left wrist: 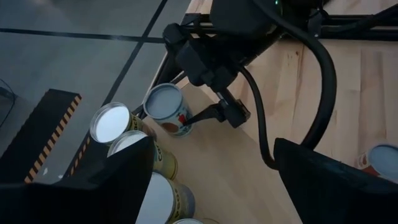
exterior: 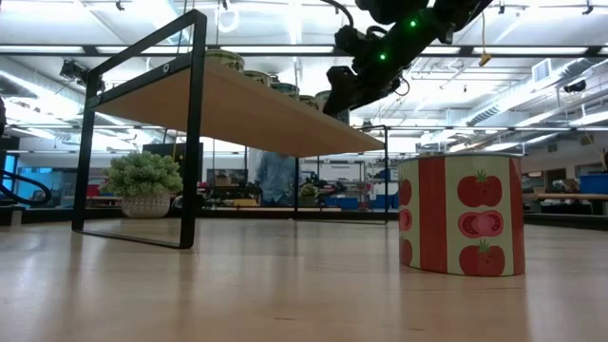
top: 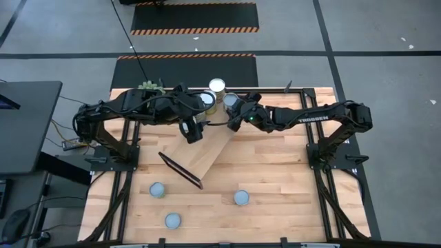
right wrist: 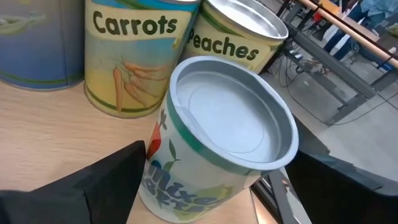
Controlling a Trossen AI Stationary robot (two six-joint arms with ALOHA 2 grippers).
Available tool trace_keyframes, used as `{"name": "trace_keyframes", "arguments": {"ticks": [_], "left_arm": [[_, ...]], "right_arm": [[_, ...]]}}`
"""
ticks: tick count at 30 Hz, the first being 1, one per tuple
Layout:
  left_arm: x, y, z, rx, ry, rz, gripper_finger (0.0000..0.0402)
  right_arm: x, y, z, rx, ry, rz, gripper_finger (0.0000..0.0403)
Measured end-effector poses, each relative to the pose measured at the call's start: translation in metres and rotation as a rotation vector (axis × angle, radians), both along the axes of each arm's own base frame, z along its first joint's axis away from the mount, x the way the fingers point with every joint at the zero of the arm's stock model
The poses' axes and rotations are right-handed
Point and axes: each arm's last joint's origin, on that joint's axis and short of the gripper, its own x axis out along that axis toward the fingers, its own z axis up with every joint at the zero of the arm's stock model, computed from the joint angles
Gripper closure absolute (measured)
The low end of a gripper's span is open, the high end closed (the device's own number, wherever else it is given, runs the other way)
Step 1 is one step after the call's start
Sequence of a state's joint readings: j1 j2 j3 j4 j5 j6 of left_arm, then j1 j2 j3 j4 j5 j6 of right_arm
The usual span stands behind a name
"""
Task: Pick and place cans onto a shelf
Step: Put the canned mix vegetables on the shelf, then put the canned tomatoes on the shelf
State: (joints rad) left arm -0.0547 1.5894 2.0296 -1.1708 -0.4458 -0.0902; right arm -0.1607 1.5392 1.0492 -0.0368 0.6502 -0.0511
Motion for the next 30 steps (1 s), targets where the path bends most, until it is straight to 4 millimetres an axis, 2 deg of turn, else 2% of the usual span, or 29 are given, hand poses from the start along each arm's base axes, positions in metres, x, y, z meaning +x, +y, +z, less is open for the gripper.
{"name": "trace_keyframes", "arguments": {"ticks": [16,23,30], "left_arm": [[-0.001,0.000,-0.001,-0.011,0.014,-0.012,0.0068],[-0.008,-0.007,-0.004,-0.078,0.079,-0.094,0.0068],[-0.018,-0.020,-0.008,-0.070,0.166,-0.144,0.0068]], "right_arm": [[-0.008,-0.009,0.009,-0.016,0.003,0.002,0.0019],[-0.018,0.013,0.029,-0.019,-0.041,0.063,0.0019],[-0.038,0.046,0.057,0.024,-0.149,0.155,0.0018]]}}
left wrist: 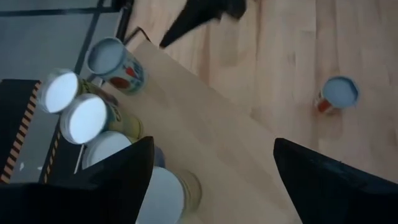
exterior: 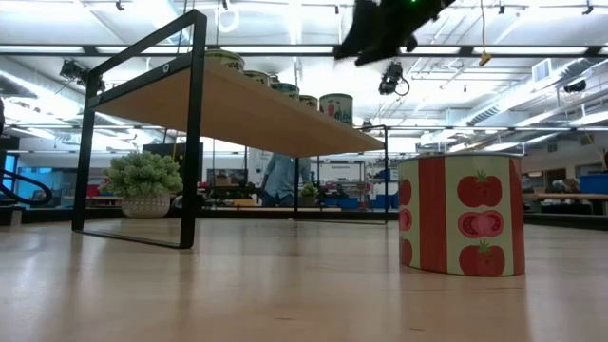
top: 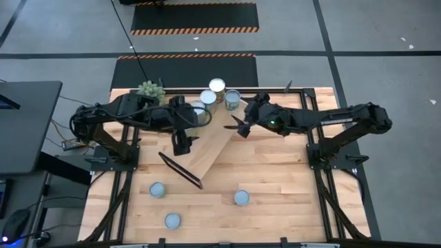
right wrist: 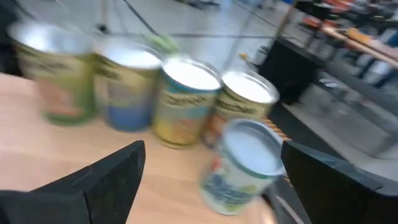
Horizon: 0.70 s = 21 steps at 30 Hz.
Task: Pick and place cans onto a shelf
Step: Put the canned tomatoes on the shelf
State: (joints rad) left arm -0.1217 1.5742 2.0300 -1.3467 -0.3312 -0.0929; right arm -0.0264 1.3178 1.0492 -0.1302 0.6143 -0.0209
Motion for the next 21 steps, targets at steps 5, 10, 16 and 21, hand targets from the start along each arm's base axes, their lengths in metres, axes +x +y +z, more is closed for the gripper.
{"name": "trace_keyframes", "arguments": {"ticks": [5,10,16,21], "left_arm": [[-0.001,-0.003,-0.001,0.003,0.012,-0.008,0.0068],[-0.001,-0.003,-0.001,0.002,0.005,-0.004,0.0068],[-0.001,-0.003,0.000,0.000,0.000,0.009,0.0068],[-0.001,-0.003,0.000,0.000,-0.001,0.009,0.0068]], "right_arm": [[-0.006,0.031,0.009,0.086,-0.059,0.198,0.0018],[-0.002,0.069,0.002,0.181,-0.022,0.481,0.0018],[-0.001,0.114,-0.017,0.309,0.077,0.743,0.0018],[0.002,0.144,-0.043,0.390,0.211,0.845,0.0018]]}}
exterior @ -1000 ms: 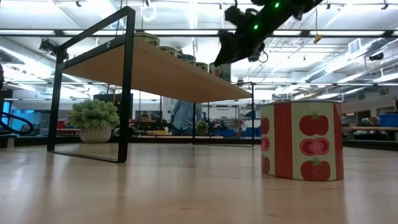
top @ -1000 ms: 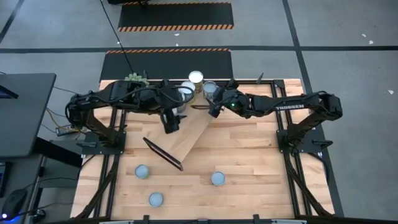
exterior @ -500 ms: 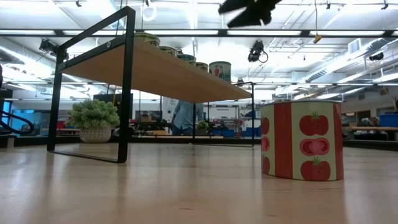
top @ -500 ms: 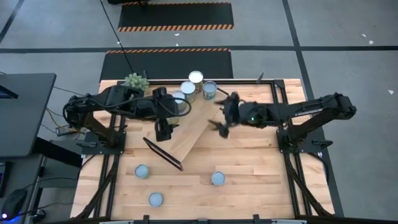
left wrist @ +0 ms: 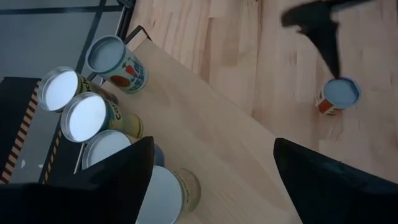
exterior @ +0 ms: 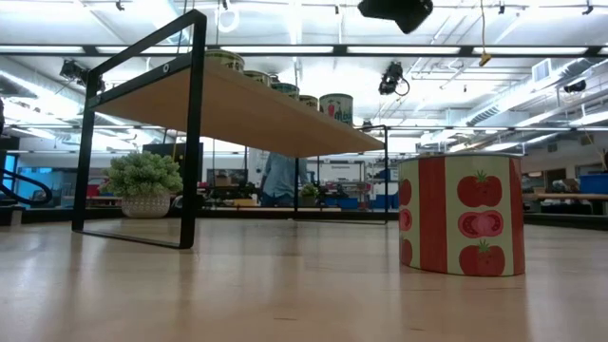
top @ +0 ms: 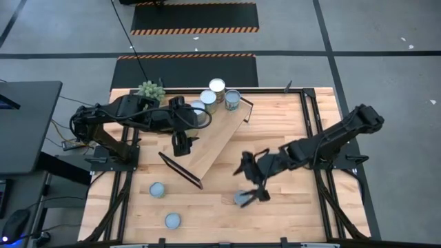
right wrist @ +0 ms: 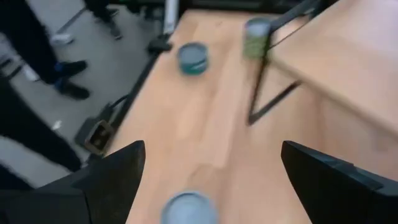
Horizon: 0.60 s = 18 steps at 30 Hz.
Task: Pick and place cans onto a shelf
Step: Put the canned tomatoes on the shelf
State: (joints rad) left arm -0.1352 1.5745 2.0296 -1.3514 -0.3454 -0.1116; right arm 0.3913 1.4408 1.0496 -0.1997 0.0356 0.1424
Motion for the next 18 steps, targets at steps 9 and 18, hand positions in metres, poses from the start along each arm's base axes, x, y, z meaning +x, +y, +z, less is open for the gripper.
{"name": "trace_keyframes", "arguments": {"ticks": [9,18], "left_arm": [[0.000,0.000,0.000,-0.016,-0.007,0.020,0.0068],[0.000,0.000,0.000,-0.024,-0.008,0.029,0.0068]], "right_arm": [[0.003,0.034,-0.042,0.036,0.100,0.071,0.0018],[-0.021,0.039,-0.086,0.014,-0.021,0.004,0.0018]]}}
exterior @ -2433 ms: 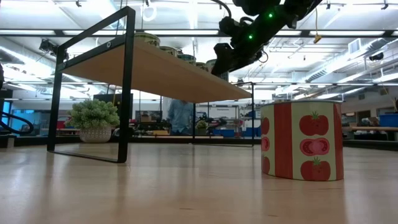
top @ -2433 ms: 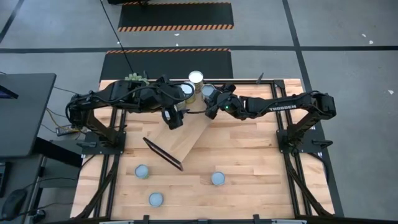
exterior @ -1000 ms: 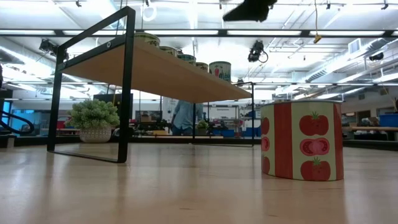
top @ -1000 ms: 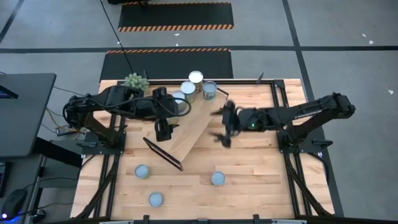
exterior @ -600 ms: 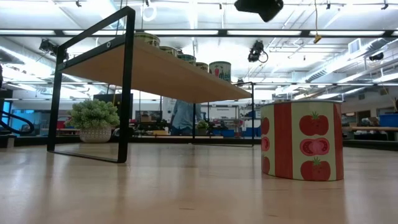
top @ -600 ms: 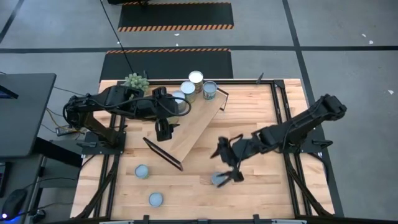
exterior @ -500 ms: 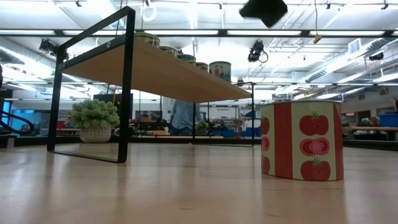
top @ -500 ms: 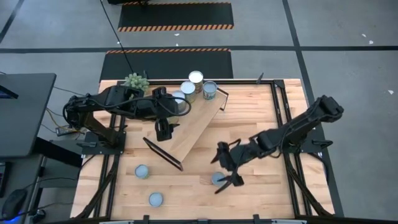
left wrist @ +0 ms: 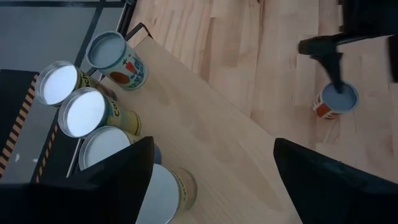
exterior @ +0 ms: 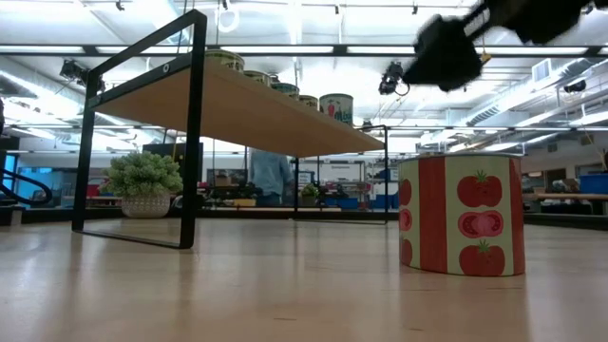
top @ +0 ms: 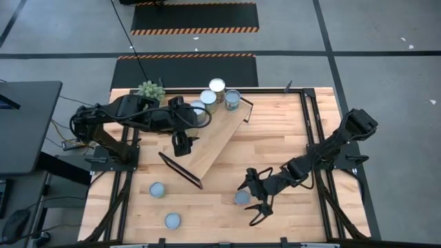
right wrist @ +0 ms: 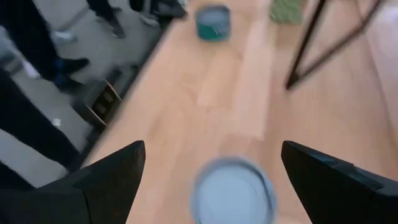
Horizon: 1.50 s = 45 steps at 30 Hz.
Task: Pick and place cans onto a shelf
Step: Put the canned tomatoes on the shelf
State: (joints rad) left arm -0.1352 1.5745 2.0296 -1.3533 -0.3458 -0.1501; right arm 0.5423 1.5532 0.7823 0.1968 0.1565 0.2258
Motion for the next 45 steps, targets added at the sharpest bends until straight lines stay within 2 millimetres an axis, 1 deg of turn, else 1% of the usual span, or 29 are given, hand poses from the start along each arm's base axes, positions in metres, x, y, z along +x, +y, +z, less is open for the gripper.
{"name": "trace_keyframes", "arguments": {"ticks": [3,8,13,20,27,30,33,35,38,45], "left_arm": [[0.000,0.000,0.000,-0.011,-0.004,0.013,0.0068],[0.000,0.000,0.000,-0.024,-0.007,0.028,0.0068],[0.000,0.000,0.000,-0.035,-0.007,0.037,0.0068],[0.000,0.001,0.000,-0.051,-0.011,0.050,0.0068],[0.000,0.001,0.000,-0.053,-0.012,0.052,0.0068],[0.000,0.001,0.000,-0.053,-0.013,0.052,0.0068],[0.000,0.001,0.000,-0.053,-0.014,0.052,0.0068],[0.000,0.001,0.000,-0.053,-0.014,0.053,0.0068],[0.000,0.001,0.000,-0.058,-0.016,0.058,0.0068],[0.000,0.001,-0.001,-0.065,-0.018,0.066,0.0068]], "right_arm": [[-0.009,-0.007,-0.018,-0.006,0.026,-0.042,0.0018],[-0.020,-0.013,-0.035,0.004,0.051,-0.060,0.0018],[-0.029,-0.019,-0.047,0.000,0.071,-0.071,0.0018],[-0.038,-0.025,-0.057,0.013,0.027,-0.089,0.0004],[-0.045,-0.028,-0.063,0.026,-0.007,-0.096,0.0004],[-0.049,-0.031,-0.068,0.012,0.009,-0.104,0.0004],[-0.046,-0.029,-0.068,0.025,-0.019,-0.107,0.0004],[-0.044,-0.027,-0.077,0.037,-0.010,-0.107,0.0003],[-0.034,-0.019,-0.080,0.065,-0.050,-0.104,0.0004],[-0.015,-0.006,-0.093,0.059,-0.043,-0.104,0.0004]]}}
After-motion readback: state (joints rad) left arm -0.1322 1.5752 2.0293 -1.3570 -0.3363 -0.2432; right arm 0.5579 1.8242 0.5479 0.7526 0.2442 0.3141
